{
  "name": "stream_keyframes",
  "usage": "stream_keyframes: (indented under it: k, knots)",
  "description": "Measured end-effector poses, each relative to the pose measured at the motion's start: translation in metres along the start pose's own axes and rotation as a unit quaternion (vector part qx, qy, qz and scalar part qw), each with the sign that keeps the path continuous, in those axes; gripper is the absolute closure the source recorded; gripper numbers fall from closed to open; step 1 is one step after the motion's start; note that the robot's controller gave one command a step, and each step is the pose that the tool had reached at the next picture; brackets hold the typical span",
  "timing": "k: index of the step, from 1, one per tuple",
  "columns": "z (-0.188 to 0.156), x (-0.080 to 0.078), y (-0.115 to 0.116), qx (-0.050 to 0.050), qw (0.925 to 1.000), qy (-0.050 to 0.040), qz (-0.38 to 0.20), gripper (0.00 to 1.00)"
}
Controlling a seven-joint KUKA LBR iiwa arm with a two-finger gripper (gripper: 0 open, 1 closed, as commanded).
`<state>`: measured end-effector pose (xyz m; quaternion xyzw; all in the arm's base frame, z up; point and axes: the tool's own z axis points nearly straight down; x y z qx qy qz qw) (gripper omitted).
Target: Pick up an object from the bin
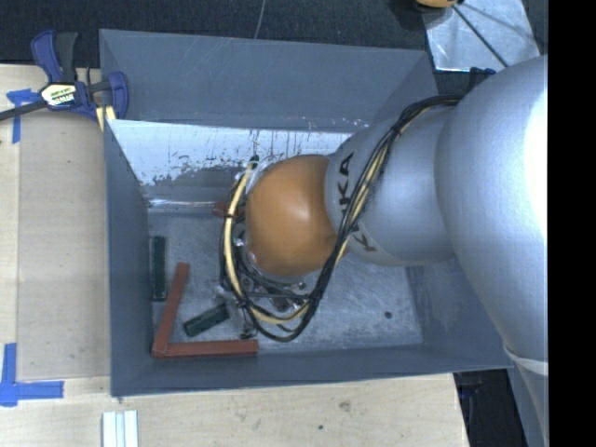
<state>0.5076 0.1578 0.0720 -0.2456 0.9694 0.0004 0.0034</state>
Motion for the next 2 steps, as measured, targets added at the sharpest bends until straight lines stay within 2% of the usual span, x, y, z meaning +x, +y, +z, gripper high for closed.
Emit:
stream_keyframes:
  k: [1, 2]
  knots:
    - [0.0, 0.0, 0.0, 0.0, 1.0, 0.0001, 0.0, 1.0]
    - [-0.162, -0.026, -0.007, 0.0, 0.9998, 0.0004, -0.02, 1.0]
